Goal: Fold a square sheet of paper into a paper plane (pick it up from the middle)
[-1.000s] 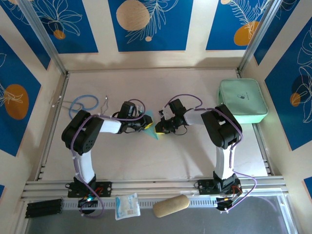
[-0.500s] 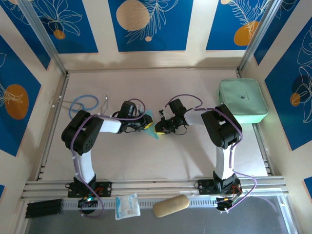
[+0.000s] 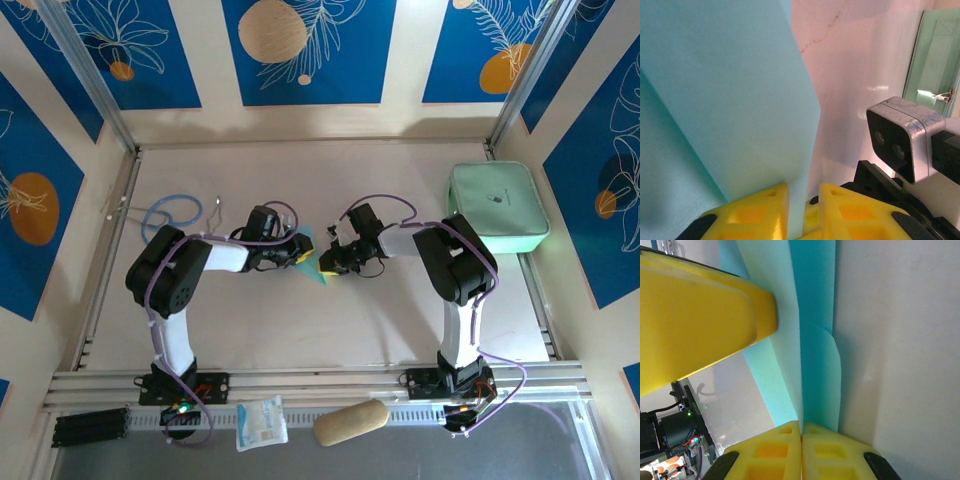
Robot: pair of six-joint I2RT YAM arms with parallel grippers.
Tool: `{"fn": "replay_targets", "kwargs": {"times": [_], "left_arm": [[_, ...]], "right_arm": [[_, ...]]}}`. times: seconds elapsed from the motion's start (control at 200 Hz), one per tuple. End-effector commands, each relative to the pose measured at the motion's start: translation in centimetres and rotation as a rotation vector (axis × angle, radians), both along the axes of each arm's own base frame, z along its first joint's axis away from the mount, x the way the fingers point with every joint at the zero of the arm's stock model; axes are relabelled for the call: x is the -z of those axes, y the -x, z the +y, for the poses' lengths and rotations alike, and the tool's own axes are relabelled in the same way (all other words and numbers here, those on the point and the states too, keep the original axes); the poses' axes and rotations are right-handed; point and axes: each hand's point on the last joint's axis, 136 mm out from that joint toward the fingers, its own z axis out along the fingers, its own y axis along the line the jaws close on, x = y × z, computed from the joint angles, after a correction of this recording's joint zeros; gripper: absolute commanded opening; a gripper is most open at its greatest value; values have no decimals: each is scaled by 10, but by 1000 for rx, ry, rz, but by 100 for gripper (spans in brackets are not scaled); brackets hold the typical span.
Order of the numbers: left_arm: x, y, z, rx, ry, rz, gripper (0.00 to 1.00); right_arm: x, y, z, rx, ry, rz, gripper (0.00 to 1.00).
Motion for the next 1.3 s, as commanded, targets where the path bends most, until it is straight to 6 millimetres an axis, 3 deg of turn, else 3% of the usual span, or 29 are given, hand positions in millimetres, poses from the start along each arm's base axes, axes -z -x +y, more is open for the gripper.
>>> {"fn": "replay_targets", "kwargs": {"times": [0.0, 0.475, 1.296], "left_arm": [[-21, -4, 1, 15, 33, -60, 23], [-6, -6, -4, 37, 39, -29, 22], [4, -11, -6, 42, -9, 12, 21]], "right_arm": [[15, 5, -15, 39, 49, 49, 8], [18, 6, -19, 47, 47, 64, 8], [-20, 3, -20, 78, 36, 0, 24]]}}
